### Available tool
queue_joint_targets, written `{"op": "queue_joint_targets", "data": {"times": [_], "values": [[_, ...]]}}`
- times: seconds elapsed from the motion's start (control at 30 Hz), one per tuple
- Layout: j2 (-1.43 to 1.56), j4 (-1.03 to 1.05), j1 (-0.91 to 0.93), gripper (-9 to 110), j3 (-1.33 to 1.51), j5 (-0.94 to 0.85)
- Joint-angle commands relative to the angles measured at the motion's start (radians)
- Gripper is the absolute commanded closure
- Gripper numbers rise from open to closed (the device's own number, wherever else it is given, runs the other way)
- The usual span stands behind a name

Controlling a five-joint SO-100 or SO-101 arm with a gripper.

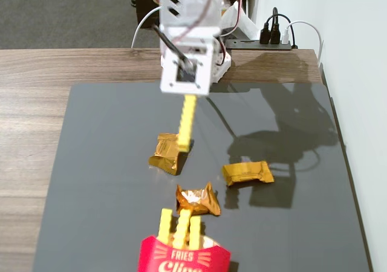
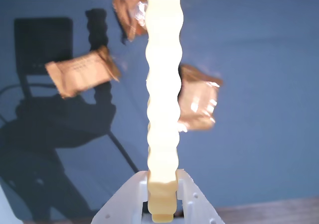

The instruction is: Grab a fry

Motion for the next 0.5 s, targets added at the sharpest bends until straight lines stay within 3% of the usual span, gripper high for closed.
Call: {"op": "queue_joint_targets", "data": {"times": [0.0, 0.47], "values": [[0.069, 0.021, 0.034, 101, -0.002, -0.04], [0.132, 0.058, 0.044, 101, 0.009, -0.071]]}}
